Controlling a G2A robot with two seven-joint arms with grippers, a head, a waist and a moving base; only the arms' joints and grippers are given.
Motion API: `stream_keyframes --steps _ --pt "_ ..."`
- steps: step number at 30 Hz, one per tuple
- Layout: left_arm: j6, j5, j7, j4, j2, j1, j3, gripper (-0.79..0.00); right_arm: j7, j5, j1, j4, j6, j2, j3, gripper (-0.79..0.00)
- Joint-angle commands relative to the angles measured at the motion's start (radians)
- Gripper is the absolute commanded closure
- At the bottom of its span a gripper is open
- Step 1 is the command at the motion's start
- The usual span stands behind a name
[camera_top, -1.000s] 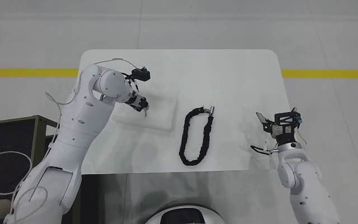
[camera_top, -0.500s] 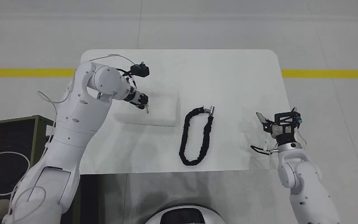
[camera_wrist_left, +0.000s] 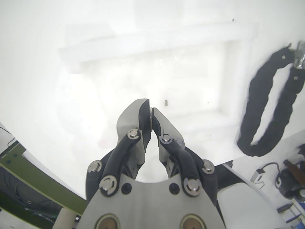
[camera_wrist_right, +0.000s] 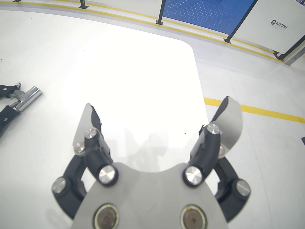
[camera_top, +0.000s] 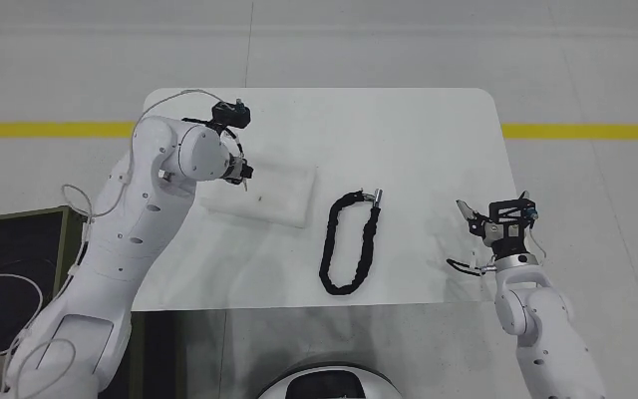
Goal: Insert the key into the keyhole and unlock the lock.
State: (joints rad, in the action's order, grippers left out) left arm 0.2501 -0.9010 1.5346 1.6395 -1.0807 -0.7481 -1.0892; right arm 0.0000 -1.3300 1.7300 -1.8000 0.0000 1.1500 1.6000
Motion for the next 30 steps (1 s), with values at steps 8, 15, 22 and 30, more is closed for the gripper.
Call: stream_keyframes --steps 8,15,22,30 --pt "-0.05 0.63 -0.559 0.014 -0.002 -0.298 -0.454 0.0 0.0 0.0 0.0 0.0 0.0 0.0 0.0 -0.785" --pt "-0.237 1.018 -0.616 -0.133 -0.01 -0.415 -0.575 0.0 0.0 0.0 0.0 0.0 0.0 0.0 0.0 -0.785" --pt "-0.237 1.018 -0.616 -0.133 -0.01 -0.415 -0.575 0.0 0.0 0.0 0.0 0.0 0.0 0.0 0.0 -0.785" --pt "-0.237 1.018 -0.616 -0.133 -0.01 -0.415 -0.575 0.0 0.124 0.086 -0.059 -0.143 -0.071 0.005 -0.056 -0.785"
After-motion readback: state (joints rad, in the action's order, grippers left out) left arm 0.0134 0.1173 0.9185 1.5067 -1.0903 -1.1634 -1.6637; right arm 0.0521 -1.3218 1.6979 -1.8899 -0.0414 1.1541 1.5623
